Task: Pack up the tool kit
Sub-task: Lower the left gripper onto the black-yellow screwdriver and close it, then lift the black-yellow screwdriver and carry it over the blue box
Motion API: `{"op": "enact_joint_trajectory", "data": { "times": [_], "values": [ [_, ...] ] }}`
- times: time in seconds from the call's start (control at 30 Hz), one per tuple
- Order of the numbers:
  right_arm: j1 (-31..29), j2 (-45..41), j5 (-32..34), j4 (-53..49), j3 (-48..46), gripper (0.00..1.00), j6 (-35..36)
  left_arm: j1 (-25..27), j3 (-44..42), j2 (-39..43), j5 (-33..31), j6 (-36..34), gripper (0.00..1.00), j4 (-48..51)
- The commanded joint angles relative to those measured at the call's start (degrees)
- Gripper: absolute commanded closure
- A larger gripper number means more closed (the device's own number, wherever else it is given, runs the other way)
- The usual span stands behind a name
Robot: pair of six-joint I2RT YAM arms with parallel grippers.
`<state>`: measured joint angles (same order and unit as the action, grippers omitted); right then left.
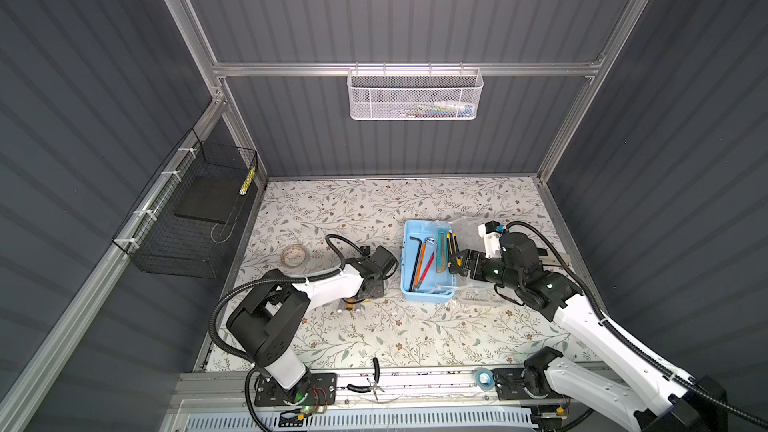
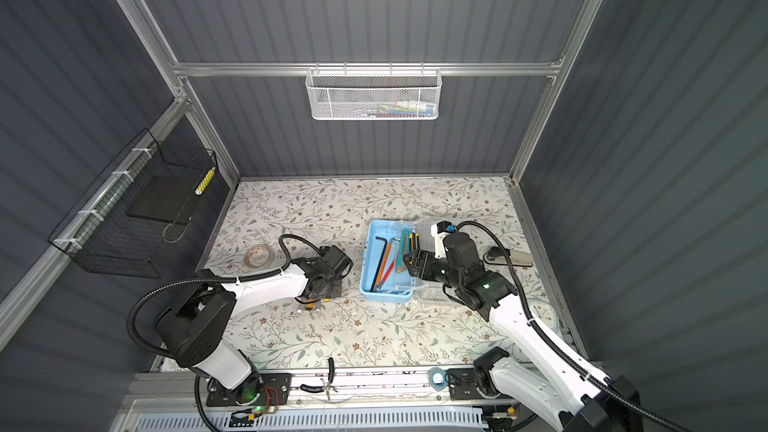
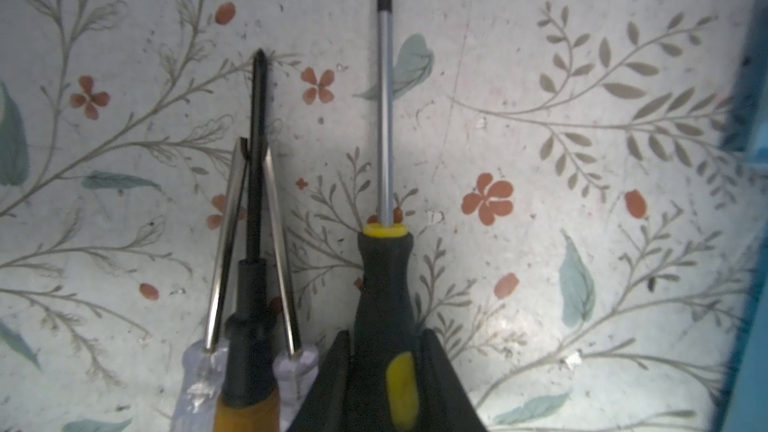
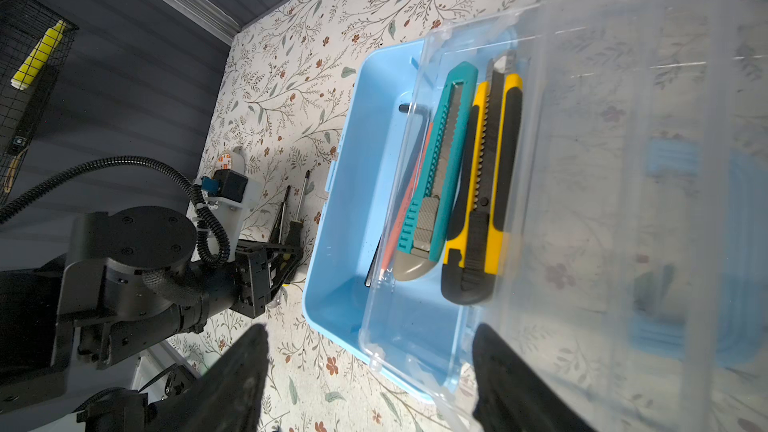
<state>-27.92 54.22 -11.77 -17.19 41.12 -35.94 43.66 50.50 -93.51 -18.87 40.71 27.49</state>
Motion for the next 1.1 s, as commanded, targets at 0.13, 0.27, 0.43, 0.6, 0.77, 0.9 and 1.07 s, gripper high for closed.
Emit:
{"op": "enact_joint_trajectory", "data": {
  "times": [0.13, 0.27, 0.43, 0.6, 0.77, 0.9, 1.07],
  "values": [
    [-0.21, -1.54, 1.94, -0.74, 0.16, 0.22, 0.54, -0.16, 5.94, 3.35, -2.16, -2.11, 0.97, 4.73],
    [0.43, -3.43, 4.45, -3.60, 2.29, 0.22, 2.13, 0.76, 11.18, 6.44, -0.56, -3.57, 0.98, 4.16],
    [2.52, -8.38, 8.86, -7.72, 4.40, 0.21, 2.86, 5.27, 19.50, 6.90, 1.92, -2.72, 1.00, -0.84],
    [5.52, -14.47, 11.35, -7.74, 2.67, 0.21, 0.92, 11.34, 26.06, 1.97, 4.50, -0.31, 1.00, -9.79],
    [7.31, -17.14, 12.89, -10.00, 2.93, 0.21, 0.59, 13.67, 29.90, -3.62, 9.85, 1.77, 1.00, -17.73],
    [7.93, -19.22, 13.40, -11.17, 2.66, 0.21, 0.91, 15.09, 35.26, -8.14, 12.34, 1.78, 1.00, -18.86],
    [8.40, -20.36, 13.08, -12.04, 1.91, 0.21, 0.88, 15.95, 37.21, -11.60, 14.30, 3.23, 1.00, -21.24]
  ]
}}
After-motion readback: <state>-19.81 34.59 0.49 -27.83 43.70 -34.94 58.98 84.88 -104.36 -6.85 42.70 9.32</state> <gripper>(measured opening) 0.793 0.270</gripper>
